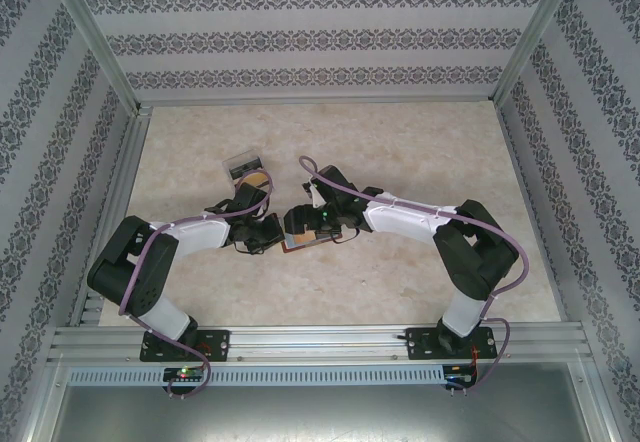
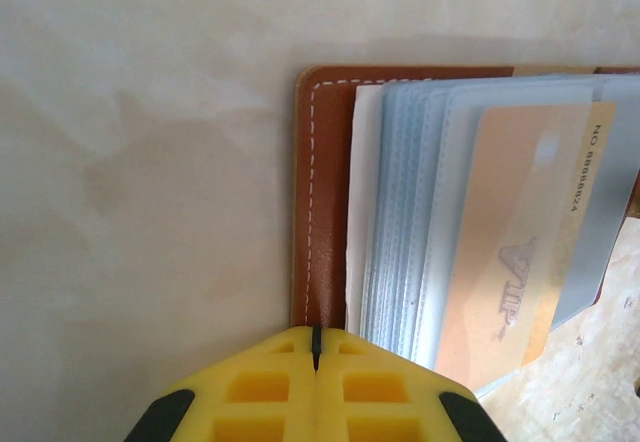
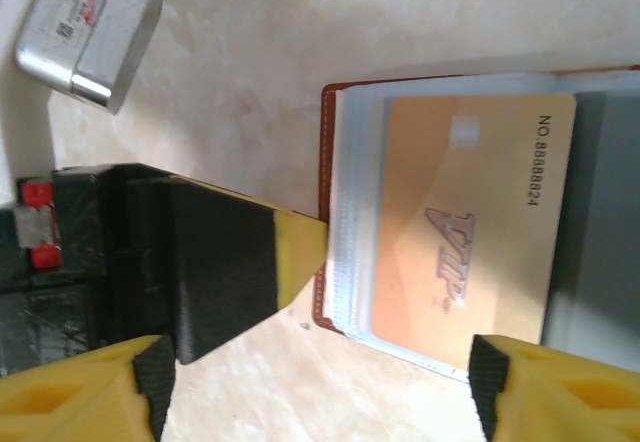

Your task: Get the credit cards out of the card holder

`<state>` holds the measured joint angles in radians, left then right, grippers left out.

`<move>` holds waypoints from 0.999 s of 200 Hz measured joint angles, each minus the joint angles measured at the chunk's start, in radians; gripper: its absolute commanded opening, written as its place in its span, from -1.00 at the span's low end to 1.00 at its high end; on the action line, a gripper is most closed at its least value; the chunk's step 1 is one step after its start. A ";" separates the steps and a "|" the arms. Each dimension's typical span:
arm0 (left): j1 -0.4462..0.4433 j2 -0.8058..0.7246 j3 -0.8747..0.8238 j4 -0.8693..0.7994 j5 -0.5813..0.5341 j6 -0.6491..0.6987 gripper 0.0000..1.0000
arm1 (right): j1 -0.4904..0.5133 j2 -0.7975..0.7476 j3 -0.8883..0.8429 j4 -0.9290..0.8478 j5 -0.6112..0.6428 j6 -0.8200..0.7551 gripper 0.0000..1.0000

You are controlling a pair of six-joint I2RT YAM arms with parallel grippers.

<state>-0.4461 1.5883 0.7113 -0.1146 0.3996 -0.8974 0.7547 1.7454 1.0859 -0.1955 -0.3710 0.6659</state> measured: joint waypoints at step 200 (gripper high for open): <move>-0.013 0.004 0.025 -0.053 -0.017 0.053 -1.00 | -0.110 0.164 0.053 0.013 -0.081 -0.034 -0.50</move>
<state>-0.4591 1.5921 0.7364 -0.1680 0.3824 -0.8444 0.6449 1.9091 1.1389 -0.1822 -0.4522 0.6323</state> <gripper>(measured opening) 0.053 0.255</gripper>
